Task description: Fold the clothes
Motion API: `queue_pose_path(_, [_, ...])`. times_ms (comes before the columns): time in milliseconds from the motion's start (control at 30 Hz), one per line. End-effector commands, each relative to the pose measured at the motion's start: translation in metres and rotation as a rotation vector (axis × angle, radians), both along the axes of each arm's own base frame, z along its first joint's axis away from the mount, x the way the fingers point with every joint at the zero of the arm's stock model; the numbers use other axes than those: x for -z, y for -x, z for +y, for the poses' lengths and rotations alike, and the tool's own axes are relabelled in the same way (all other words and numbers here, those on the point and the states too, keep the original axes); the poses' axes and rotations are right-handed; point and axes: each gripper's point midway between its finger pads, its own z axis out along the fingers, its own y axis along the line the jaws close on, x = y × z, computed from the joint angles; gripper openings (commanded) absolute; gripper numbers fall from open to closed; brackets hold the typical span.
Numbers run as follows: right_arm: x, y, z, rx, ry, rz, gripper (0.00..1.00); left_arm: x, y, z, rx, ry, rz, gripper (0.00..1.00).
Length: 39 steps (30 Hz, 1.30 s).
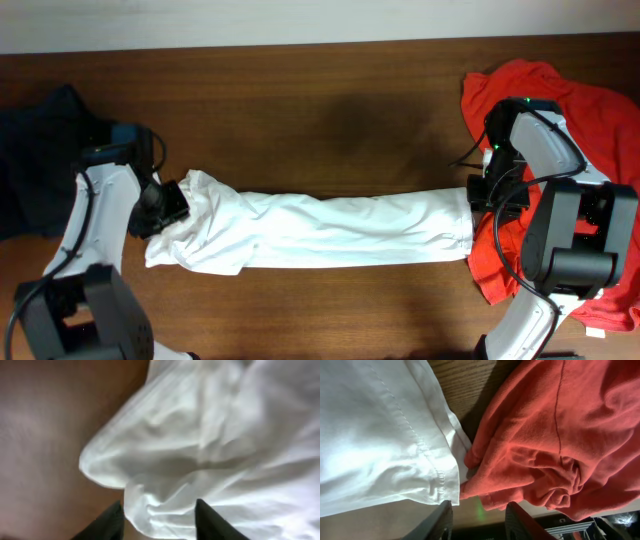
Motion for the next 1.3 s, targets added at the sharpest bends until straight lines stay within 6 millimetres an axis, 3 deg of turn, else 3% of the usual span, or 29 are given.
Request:
queue_pose_path(0, [-0.002,0.001,-0.002,0.005,0.011,-0.006,0.38,0.002,-0.002,-0.001,0.113,0.012,0.004,0.52])
queue_pose_path(100, [-0.002,0.001,-0.002,0.005,0.011,-0.006,0.39,0.018,0.003,-0.021,0.240,0.137,0.045,0.53])
queue_pose_path(233, [-0.002,0.001,-0.002,0.005,0.011,-0.006,0.39,0.038,0.018,-0.025,0.245,0.182,0.153,0.52])
queue_pose_path(367, [-0.002,0.001,-0.002,0.005,0.011,-0.006,0.39,0.053,0.031,-0.035,0.244,0.245,0.208,0.35])
queue_pose_path(567, [-0.002,0.001,-0.002,0.005,0.011,-0.005,0.39,0.062,0.036,-0.049,0.336,0.238,0.221,0.32])
queue_pose_path(700, [-0.002,0.001,-0.002,0.005,0.011,-0.006,0.39,0.063,0.038,-0.047,0.333,0.218,0.234,0.01])
queue_pose_path(767, [-0.002,0.001,-0.002,0.005,0.011,-0.006,0.39,0.059,0.046,-0.033,0.260,0.133,0.289,0.01])
queue_pose_path(833, [-0.002,0.001,-0.002,0.005,0.011,-0.006,0.39,0.042,0.058,-0.019,0.145,0.037,0.347,0.01])
queue_pose_path(967, [-0.002,0.001,-0.002,0.005,0.011,-0.006,0.39,0.015,0.080,-0.024,0.026,0.040,0.384,0.01])
queue_pose_path(1067, [-0.002,0.001,-0.002,0.005,0.011,-0.006,0.39,0.013,0.076,-0.023,0.026,0.037,0.355,0.02])
queue_pose_path(1100, [-0.002,0.001,-0.002,0.005,0.011,-0.006,0.39,0.014,0.074,-0.024,0.026,0.038,0.344,0.04])
queue_pose_path(1133, [-0.002,0.001,-0.002,0.005,0.011,-0.006,0.39,0.015,0.070,-0.025,0.025,0.045,0.329,0.30])
queue_pose_path(1267, [-0.002,0.000,-0.002,0.005,0.012,-0.009,0.39,0.012,0.077,-0.015,0.026,-0.014,0.359,0.37])
